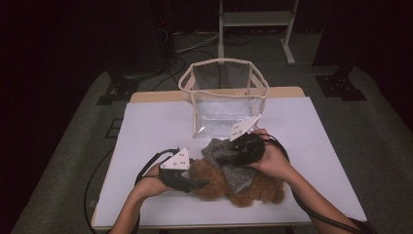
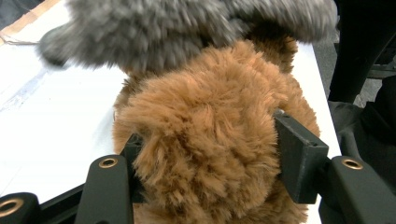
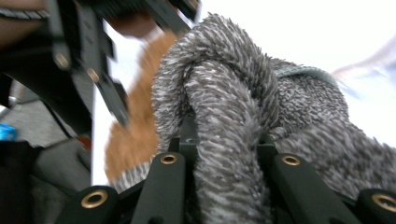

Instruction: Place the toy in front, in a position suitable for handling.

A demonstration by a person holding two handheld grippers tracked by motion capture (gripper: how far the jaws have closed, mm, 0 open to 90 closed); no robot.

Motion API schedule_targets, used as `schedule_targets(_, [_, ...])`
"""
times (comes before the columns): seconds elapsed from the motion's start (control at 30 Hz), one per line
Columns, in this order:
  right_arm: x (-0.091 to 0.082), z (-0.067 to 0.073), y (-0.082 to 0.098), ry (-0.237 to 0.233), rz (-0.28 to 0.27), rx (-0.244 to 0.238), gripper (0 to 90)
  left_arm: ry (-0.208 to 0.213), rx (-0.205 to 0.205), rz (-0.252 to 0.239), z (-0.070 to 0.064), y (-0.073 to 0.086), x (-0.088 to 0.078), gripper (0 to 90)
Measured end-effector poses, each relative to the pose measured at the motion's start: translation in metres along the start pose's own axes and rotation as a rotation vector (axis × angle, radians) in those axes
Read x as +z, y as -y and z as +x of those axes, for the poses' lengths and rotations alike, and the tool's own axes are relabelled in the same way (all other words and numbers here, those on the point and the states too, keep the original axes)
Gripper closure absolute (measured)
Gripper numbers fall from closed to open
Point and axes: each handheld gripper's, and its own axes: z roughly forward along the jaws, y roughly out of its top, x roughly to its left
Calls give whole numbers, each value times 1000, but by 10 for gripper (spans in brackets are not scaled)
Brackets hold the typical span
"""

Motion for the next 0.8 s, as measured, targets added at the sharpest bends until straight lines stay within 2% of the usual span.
schedule_targets(0.03, [-6, -4, 5, 12, 1, 6, 730, 0, -3, -2, 0, 0, 0, 405])
schedule_targets(0.13, [-27, -15, 17, 53, -35, 69, 728, 3, 4, 3, 0, 0, 0, 404])
schedule_targets(0.23, [-38, -24, 27, 86, -48, 101, 726, 0, 2, 4, 0, 0, 0, 397])
schedule_targets(0.33, [-38, -28, 36, 63, -38, 125, 726, -3, -4, 12, 1, -2, 0, 378])
schedule_targets(0.47, [-33, -21, 46, 45, -38, 126, 729, 2, -19, 15, 3, -6, -4, 304])
schedule_targets(0.57, [-34, -15, 52, 33, -59, 132, 731, -30, -78, -25, 5, -13, -2, 174])
schedule_targets(0.63, [-35, -10, 54, 25, -65, 125, 731, -16, -75, -19, 5, -15, 2, 179])
schedule_targets(0.7, [-37, -4, 54, 26, -60, 114, 731, 16, -54, -4, 3, -14, 5, 269])
schedule_targets(0.8, [-42, 1, 50, 33, -51, 92, 733, 12, -34, 4, -1, -13, 5, 368])
